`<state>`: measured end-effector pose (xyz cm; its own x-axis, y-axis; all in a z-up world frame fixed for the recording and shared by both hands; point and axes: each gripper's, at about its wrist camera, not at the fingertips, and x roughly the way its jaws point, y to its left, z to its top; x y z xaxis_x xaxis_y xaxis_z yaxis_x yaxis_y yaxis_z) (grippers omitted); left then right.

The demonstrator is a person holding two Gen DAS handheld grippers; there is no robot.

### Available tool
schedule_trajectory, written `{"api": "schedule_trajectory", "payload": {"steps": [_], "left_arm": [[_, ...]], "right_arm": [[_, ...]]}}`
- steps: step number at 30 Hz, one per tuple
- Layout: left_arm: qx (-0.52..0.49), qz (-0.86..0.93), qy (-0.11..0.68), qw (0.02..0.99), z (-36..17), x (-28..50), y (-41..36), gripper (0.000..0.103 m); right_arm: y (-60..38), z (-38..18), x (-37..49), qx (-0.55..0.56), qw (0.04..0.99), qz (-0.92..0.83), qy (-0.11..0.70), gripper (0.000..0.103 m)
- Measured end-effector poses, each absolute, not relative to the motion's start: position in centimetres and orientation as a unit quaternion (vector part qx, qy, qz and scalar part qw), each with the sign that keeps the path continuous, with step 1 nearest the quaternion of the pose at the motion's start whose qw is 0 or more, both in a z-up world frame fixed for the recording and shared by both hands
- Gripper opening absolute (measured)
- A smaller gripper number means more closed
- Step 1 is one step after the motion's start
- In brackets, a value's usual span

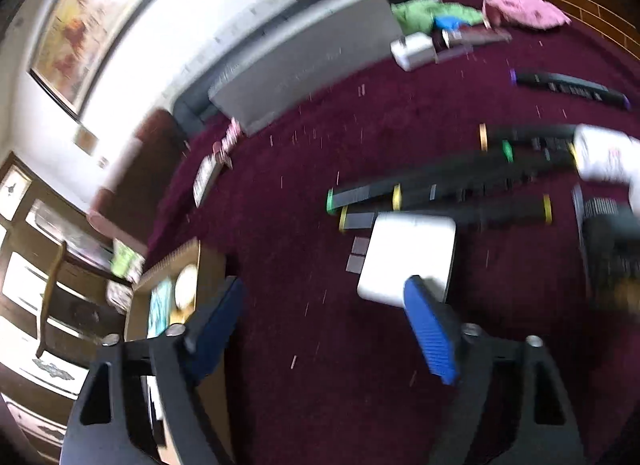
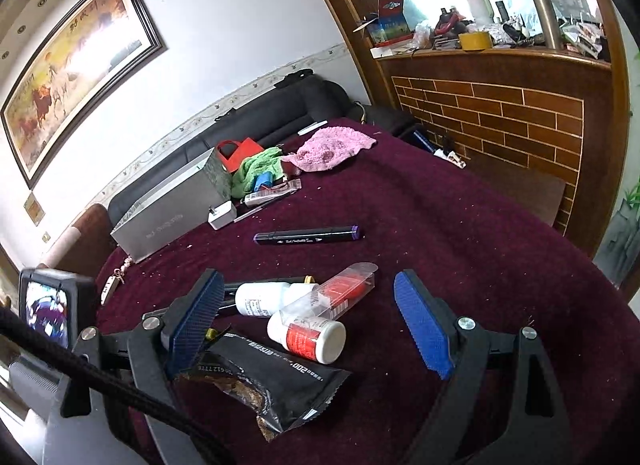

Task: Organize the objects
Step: 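Move both tools away from the tray toward the white charger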

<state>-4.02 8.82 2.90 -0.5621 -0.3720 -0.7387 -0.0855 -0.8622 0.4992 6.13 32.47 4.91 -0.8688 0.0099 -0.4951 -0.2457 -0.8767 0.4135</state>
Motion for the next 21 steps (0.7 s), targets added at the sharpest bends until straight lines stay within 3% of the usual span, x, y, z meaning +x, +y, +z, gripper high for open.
{"api": "schedule_trajectory", "payload": {"steps": [8,13,19,21], "left_arm": [[0.433,-0.896,-0.082,0.058,6.4,-1.9,3.3,0.074],[0.416,-0.901,-0.075,0.093,5.0,-6.3,4.8,0.074],[0.493,-0.869,0.001,-0.045,2.4,-7.7,6.8,0.073],[0.509,-0.856,-0.008,-0.093,2.3,-6.4,7.8,0.072]], "right_arm": [[31.9,4.9,6.2,-0.25,0.054,0.938,0.235,0.088],[31.6,4.7,6.1,-0.255,0.055,0.938,0.228,0.088],[31.2,4.7,5.8,-0.259,0.057,0.94,0.214,0.088],[31.0,4.6,5.7,-0.262,0.053,0.94,0.211,0.088]]}}
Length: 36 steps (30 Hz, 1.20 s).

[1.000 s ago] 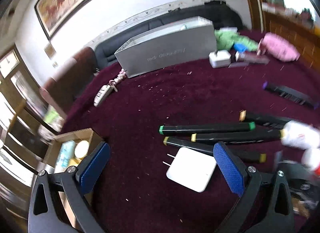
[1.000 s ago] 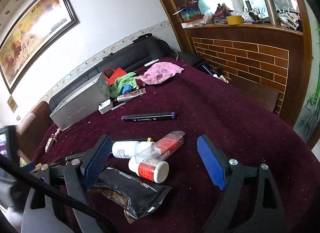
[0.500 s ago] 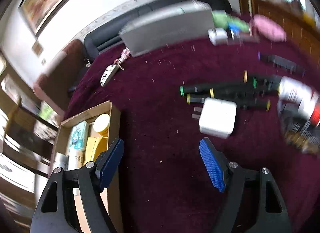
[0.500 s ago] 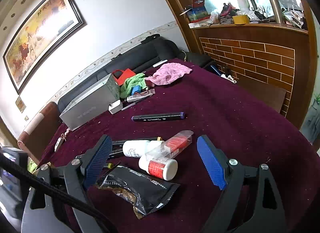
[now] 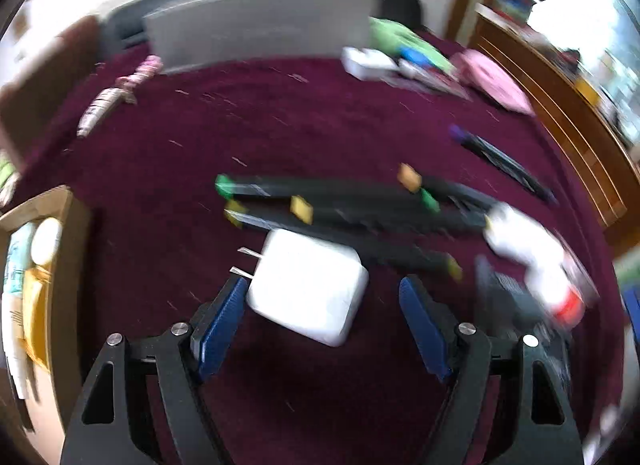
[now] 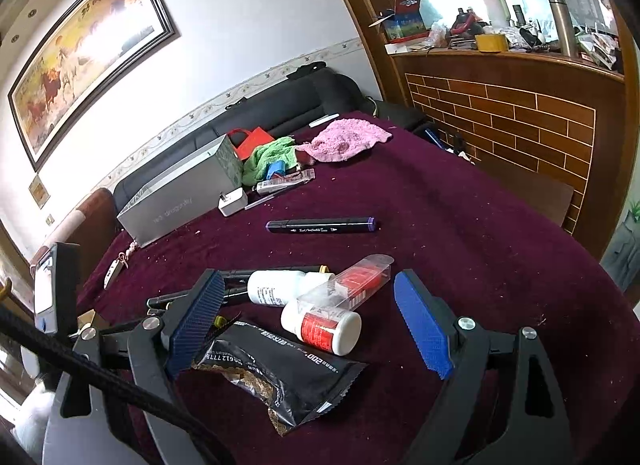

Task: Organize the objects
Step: 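Move both tools away from the tray toward the white charger, then grasp the white charger with the left tool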

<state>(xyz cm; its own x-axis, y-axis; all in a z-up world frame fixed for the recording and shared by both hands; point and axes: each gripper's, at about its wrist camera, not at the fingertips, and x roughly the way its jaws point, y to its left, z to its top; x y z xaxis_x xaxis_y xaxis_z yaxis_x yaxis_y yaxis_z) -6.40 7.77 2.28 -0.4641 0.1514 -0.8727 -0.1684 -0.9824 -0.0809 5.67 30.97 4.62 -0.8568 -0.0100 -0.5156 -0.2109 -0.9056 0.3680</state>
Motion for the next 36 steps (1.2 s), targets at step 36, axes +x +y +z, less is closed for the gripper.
{"api": "schedule_trajectory", "payload": {"steps": [36], "left_arm": [[-0.399,0.84,0.31,0.198,2.5,-3.7,9.3,0.05]], "right_arm": [[29.8,2.9,4.2,-0.319,0.031,0.925,0.203,0.088]]}}
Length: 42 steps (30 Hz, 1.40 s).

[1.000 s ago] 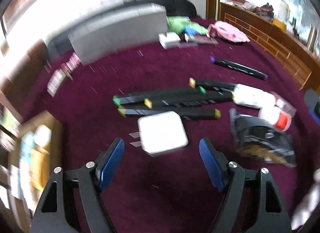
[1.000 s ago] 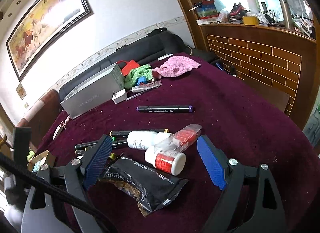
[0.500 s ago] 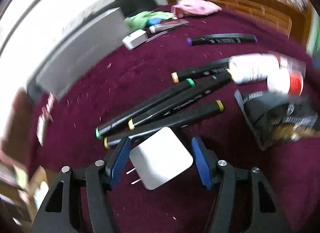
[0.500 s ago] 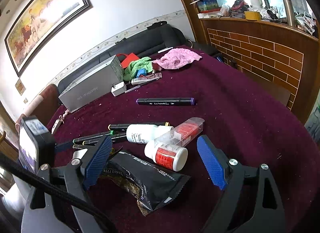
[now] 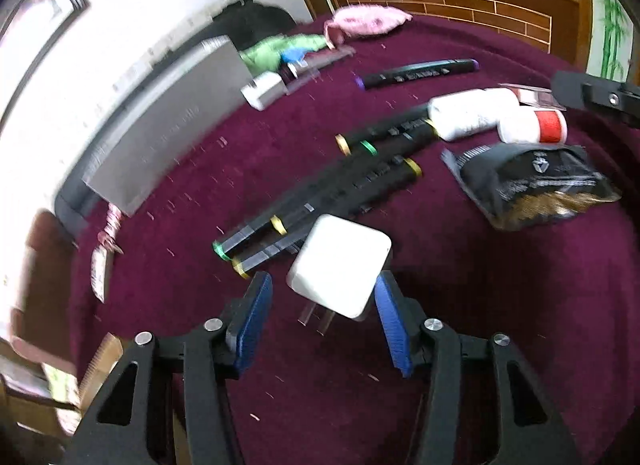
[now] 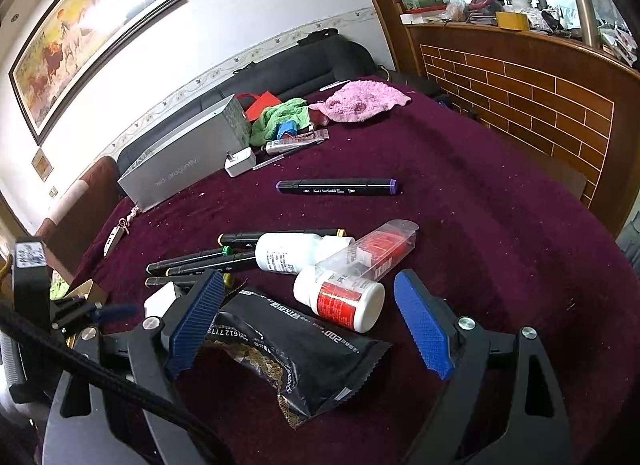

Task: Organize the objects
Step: 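Grasp the white charger with the left tool, then hold the charger in the left tool while the right tool grasps the black snack bag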

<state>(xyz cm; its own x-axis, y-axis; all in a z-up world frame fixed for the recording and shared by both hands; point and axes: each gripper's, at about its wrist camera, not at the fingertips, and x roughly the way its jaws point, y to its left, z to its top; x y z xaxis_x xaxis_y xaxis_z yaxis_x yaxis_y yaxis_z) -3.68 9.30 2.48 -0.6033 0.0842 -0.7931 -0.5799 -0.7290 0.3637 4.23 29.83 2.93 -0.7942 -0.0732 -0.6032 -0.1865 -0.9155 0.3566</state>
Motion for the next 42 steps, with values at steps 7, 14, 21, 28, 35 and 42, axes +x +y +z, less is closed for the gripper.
{"api": "schedule_trajectory", "payload": {"steps": [7,14,21,28,35,42], "left_arm": [[-0.388,0.827,0.349,0.211,0.5,-4.9,11.8,0.05],[-0.432,0.836,0.281,0.188,1.6,-5.6,10.9,0.04],[-0.427,0.864,0.197,0.178,5.1,-1.0,6.7,0.039],[-0.38,0.903,0.114,0.163,9.1,5.0,1.5,0.039],[-0.353,0.916,0.062,0.182,9.7,8.1,-0.1,0.039],[-0.341,0.914,0.019,0.218,10.3,10.8,-1.4,0.039]], "right_arm": [[29.6,2.7,3.9,-0.329,0.026,0.923,0.198,0.088],[29.6,2.4,3.6,-0.335,0.03,0.922,0.194,0.088],[29.8,2.7,3.8,-0.321,0.034,0.929,0.183,0.088],[29.5,2.9,3.8,-0.312,0.061,0.935,0.159,0.088],[29.5,2.8,3.7,-0.346,0.066,0.921,0.167,0.085],[29.6,4.8,4.6,-0.382,0.063,0.912,0.136,0.085]]}}
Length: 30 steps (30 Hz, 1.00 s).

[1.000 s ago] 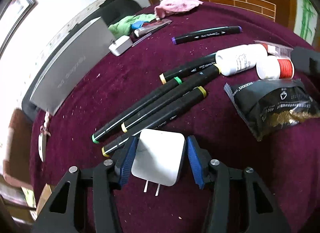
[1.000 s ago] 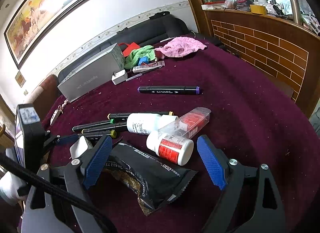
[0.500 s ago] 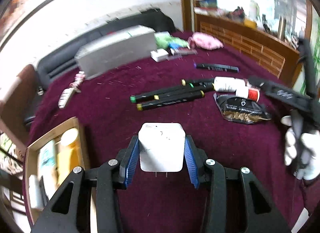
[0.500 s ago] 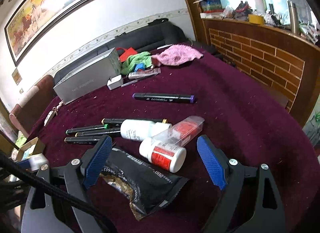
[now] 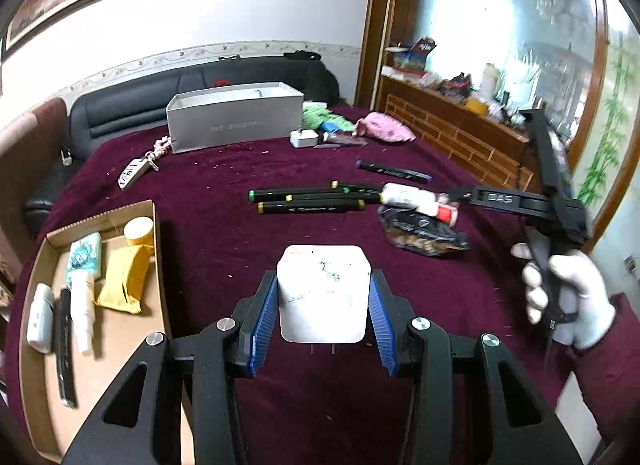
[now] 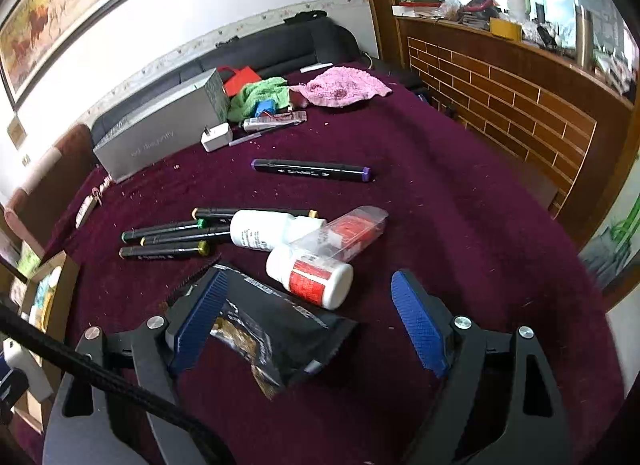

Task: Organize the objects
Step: 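Hold the charger in the left tool while the right tool grasps the black snack bag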

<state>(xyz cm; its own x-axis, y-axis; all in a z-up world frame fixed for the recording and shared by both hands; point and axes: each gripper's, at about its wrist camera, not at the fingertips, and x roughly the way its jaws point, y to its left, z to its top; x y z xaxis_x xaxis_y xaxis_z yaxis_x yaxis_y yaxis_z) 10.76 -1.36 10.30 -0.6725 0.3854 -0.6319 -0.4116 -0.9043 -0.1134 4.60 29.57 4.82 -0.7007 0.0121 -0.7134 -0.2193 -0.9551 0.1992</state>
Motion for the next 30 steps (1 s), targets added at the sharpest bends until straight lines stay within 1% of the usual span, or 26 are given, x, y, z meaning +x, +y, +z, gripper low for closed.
{"api": "schedule_trajectory", "payload": {"steps": [3,6,9,11,12,15,16,17,18,21,23,26,30], "left_arm": [[-0.328,0.915,0.008,0.234,11.3,12.3,-2.1,0.039],[-0.314,0.918,0.0,0.244,12.3,13.7,-2.9,0.039],[-0.3,0.921,0.0,0.247,13.0,14.7,-3.6,0.039],[-0.298,0.922,0.0,0.247,13.1,14.8,-3.9,0.039],[-0.3,0.921,-0.001,0.247,13.0,14.8,-4.0,0.039],[-0.307,0.92,-0.003,0.242,12.5,14.6,-4.0,0.039],[-0.31,0.919,-0.006,0.242,12.4,14.6,-3.9,0.039],[-0.311,0.919,-0.007,0.241,12.2,14.7,-4.0,0.039],[-0.312,0.919,-0.008,0.239,12.2,14.9,-4.0,0.039],[-0.31,0.92,-0.008,0.239,12.2,15.6,-4.0,0.039],[-0.308,0.922,-0.009,0.237,12.4,16.0,-4.2,0.039],[-0.302,0.925,-0.016,0.232,12.9,16.3,-5.0,0.039],[-0.29,0.931,-0.02,0.222,13.6,16.9,-6.1,0.039]], "right_arm": [[28.4,5.2,3.7,-0.404,0.039,0.908,0.103,0.085],[25.9,4.6,1.7,-0.427,0.038,0.903,0.018,0.085],[23.7,2.8,0.1,-0.453,0.038,0.889,-0.048,0.083],[22.7,1.5,-0.4,-0.466,0.048,0.879,-0.087,0.077],[22.1,1.0,-0.5,-0.466,0.054,0.877,-0.105,0.077],[20.5,0.4,-0.2,-0.463,0.069,0.871,-0.152,0.069],[20.1,0.4,-0.1,-0.463,0.069,0.869,-0.16,0.058],[19.8,0.3,-0.2,-0.474,0.058,0.865,-0.154,0.034],[19.7,0.2,-0.3,-0.486,0.058,0.86,-0.145,0.034],[19.8,0.6,0.0,-0.485,0.068,0.862,-0.129,0.026],[20.4,1.3,0.6,-0.485,0.061,0.867,-0.1,0.019],[21.2,2.4,1.7,-0.486,0.039,0.871,-0.048,0.011],[22.3,4.3,3.7,-0.475,0.007,0.88,0.023,0.006]]}}
